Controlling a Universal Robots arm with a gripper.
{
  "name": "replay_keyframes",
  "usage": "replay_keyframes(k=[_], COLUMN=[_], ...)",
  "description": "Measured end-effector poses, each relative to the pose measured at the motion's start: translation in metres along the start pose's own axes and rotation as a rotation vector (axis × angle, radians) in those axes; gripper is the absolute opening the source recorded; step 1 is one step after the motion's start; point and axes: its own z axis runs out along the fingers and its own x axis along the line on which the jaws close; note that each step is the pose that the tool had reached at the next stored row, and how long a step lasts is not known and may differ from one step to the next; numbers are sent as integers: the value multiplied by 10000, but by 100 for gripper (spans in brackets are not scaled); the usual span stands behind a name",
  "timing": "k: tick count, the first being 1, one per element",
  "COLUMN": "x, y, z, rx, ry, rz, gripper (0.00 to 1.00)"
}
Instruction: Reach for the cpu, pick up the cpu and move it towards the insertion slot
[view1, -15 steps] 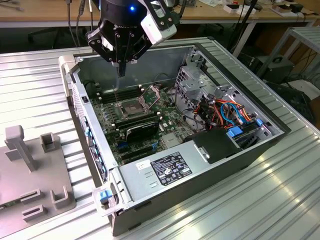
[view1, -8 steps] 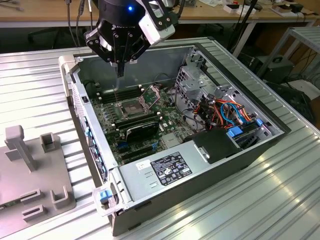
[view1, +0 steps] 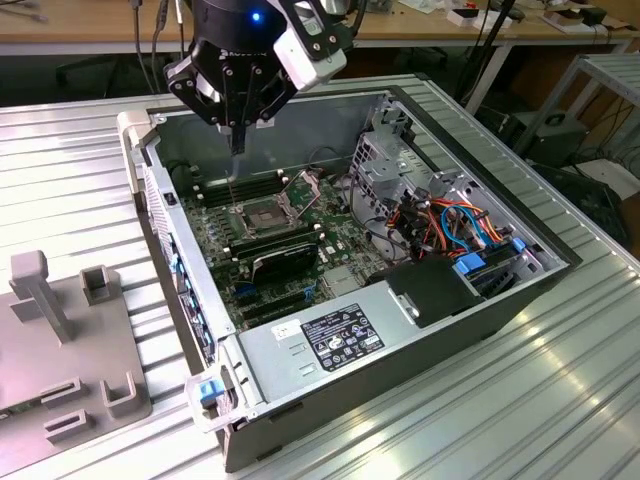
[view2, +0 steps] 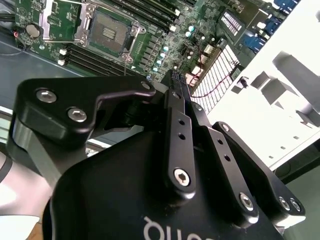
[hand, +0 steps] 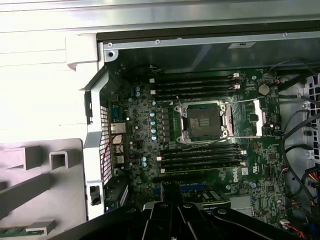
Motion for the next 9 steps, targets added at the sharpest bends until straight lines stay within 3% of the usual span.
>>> replay_keyframes(k=[9], x=[35], y=[-3], z=[-1], rx=[1], ry=[0], rz=[0], gripper=[11])
